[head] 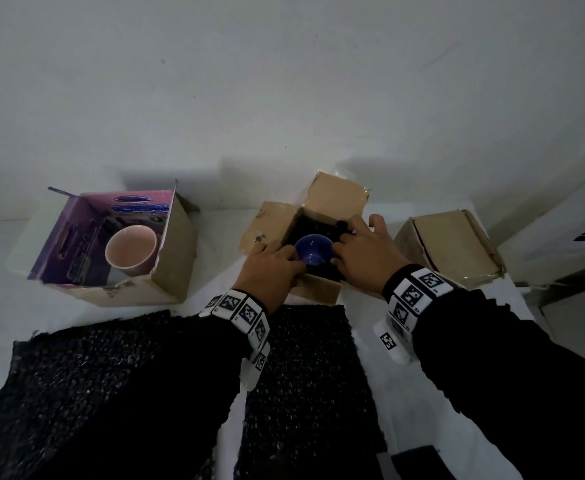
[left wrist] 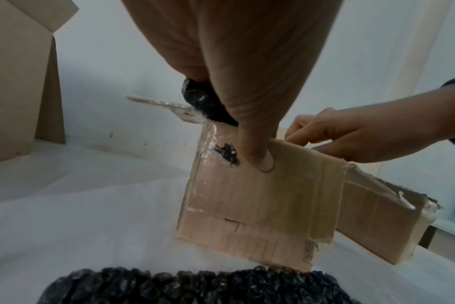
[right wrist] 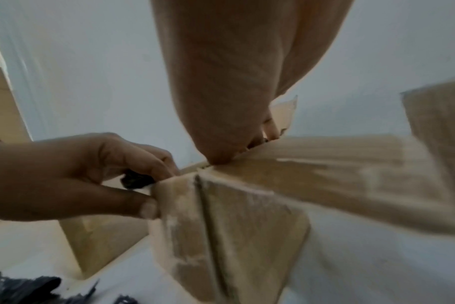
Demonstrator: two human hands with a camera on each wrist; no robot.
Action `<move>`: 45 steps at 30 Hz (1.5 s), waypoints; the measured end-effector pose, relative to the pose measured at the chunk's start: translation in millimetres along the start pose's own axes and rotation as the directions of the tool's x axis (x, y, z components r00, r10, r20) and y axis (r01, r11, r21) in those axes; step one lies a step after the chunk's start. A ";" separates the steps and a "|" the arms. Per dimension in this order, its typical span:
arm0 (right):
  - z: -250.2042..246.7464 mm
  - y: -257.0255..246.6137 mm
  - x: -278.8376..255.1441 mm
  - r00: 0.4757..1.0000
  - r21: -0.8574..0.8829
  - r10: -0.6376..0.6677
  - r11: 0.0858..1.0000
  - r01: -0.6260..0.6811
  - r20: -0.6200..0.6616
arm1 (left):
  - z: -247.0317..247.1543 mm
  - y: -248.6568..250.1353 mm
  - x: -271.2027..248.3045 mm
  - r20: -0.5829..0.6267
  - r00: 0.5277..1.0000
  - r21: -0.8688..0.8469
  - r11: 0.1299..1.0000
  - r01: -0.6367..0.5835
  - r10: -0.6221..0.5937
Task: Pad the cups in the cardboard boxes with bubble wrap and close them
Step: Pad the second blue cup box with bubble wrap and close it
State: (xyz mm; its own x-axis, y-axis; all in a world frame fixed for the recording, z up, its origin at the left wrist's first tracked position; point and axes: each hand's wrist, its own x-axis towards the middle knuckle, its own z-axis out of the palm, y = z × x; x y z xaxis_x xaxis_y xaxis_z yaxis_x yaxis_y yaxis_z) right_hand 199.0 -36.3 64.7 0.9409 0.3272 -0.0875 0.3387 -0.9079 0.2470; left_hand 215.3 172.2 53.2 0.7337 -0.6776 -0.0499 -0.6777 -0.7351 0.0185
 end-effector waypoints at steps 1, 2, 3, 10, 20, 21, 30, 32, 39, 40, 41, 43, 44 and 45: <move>-2.0 -5.1 -0.3 0.999 -0.019 0.011 1.000 -0.012 -0.038 | 0.3 -1.8 -0.3 -0.012 1.000 -0.029 0.999 -0.018 0.018; -2.4 -11.1 -0.4 0.997 -0.006 0.016 1.000 -0.017 -0.077 | 0.4 -3.7 -0.6 -0.025 0.999 -0.056 0.998 -0.039 0.037; -1.0 -17.7 -0.7 0.995 0.053 0.016 0.999 -0.011 -0.098 | 0.7 -5.3 -1.4 -0.047 0.997 -0.085 0.995 -0.060 0.056; 7.9 -30.6 -8.8 0.999 0.421 -0.035 0.906 0.035 -0.007 | -7.8 -25.6 -14.8 -0.234 0.955 -0.212 0.969 0.130 -0.180; 23.9 -44.1 -21.2 0.989 0.313 0.022 0.949 0.024 -0.143 | -8.9 -4.8 -12.0 -0.077 0.997 -0.211 0.977 -0.027 0.011; 24.7 -44.5 -21.7 0.986 0.313 0.029 0.949 0.024 -0.163 | -10.4 -5.6 -10.7 -0.051 0.999 -0.149 0.989 -0.016 0.009; 8.3 -37.5 -2.1 0.994 0.626 0.046 0.774 -0.098 0.098 | -15.1 -17.1 9.7 -0.147 0.984 -0.104 0.991 0.084 -0.099; 7.8 -38.8 -4.3 0.997 0.606 0.069 0.792 -0.075 0.034 | -9.7 -19.3 9.4 -0.185 0.975 -0.186 0.979 0.086 -0.121; 6.9 -42.9 -14.2 0.989 0.514 0.112 0.856 -0.045 -0.100 | 1.2 -19.9 -18.1 -0.214 0.973 -0.114 0.987 -0.112 0.085; 5.7 -43.0 -15.2 0.988 0.490 0.113 0.870 -0.050 -0.101 | -0.3 -20.0 -20.0 -0.210 0.973 -0.070 0.991 -0.112 0.095; 5.0 -43.5 -16.6 0.990 0.461 0.102 0.886 -0.046 -0.097 | -2.5 -19.2 -21.1 -0.201 0.975 -0.035 0.994 -0.105 0.096; 3.9 -46.2 -20.3 0.995 0.384 0.067 0.923 -0.032 -0.078 | -6.8 -14.4 -22.0 -0.179 0.980 0.019 0.996 -0.086 0.088; 3.8 -47.1 -22.4 0.997 0.355 0.060 0.934 -0.039 -0.051 | -7.7 -11.8 -22.3 -0.170 0.982 0.045 0.996 -0.075 0.082; 3.4 -47.0 -24.7 0.998 0.342 0.064 0.938 -0.057 -0.010 | -8.6 -9.6 -22.3 -0.161 0.984 0.068 0.996 -0.064 0.074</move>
State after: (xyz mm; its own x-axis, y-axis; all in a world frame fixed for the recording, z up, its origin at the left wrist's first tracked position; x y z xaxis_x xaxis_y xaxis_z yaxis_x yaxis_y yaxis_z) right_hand 159.8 -2.6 52.0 0.9606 0.2710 -0.0622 0.2647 -0.9598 -0.0935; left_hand 205.9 194.2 62.7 0.6800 -0.7245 0.1129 -0.7247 -0.6875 -0.0465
